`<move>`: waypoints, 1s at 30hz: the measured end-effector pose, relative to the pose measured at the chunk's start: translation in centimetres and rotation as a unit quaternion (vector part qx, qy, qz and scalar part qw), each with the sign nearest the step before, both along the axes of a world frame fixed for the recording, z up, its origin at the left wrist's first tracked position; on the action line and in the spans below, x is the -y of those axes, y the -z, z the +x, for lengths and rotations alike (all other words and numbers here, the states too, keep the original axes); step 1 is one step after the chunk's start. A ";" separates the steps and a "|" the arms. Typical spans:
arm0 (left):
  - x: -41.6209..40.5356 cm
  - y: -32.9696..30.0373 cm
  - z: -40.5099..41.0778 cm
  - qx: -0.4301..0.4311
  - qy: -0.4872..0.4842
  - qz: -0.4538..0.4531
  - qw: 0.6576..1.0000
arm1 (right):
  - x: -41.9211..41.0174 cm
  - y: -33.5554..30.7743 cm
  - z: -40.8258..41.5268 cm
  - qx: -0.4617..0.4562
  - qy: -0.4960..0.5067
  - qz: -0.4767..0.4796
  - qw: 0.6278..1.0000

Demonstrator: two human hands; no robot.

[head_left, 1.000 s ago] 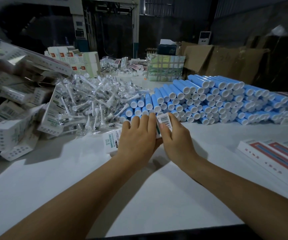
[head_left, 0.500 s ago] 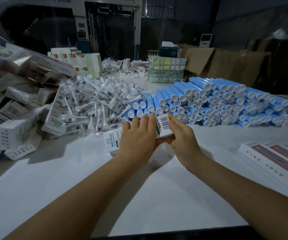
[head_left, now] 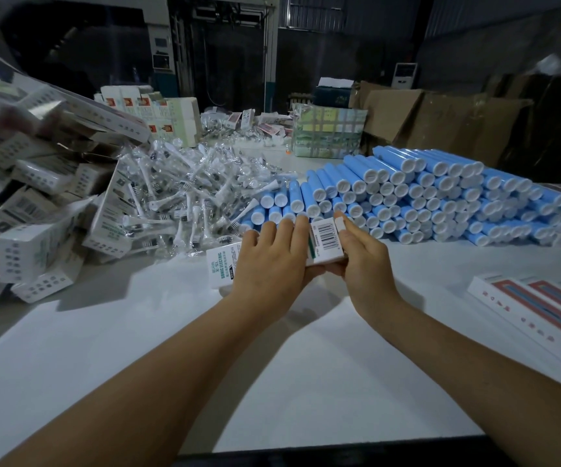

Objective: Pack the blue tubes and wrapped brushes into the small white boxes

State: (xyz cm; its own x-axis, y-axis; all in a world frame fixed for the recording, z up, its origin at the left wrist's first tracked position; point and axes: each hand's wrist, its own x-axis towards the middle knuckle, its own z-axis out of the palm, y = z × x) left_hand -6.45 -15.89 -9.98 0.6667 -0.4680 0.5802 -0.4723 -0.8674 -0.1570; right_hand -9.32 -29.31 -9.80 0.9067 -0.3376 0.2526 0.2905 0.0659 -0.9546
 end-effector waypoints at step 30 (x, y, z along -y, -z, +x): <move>0.5 0.0 0.0 0.010 -0.001 -0.025 1.000 | -0.4 -0.3 -0.1 0.004 0.007 0.063 0.998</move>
State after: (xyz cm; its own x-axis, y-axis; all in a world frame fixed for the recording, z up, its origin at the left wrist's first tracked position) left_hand -6.45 -16.39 -9.98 0.6558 -0.4359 0.6163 -0.4673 -0.8756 -0.1221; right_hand -9.37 -28.88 -9.48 0.8996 -0.3806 0.2144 0.3000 0.1817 -0.9365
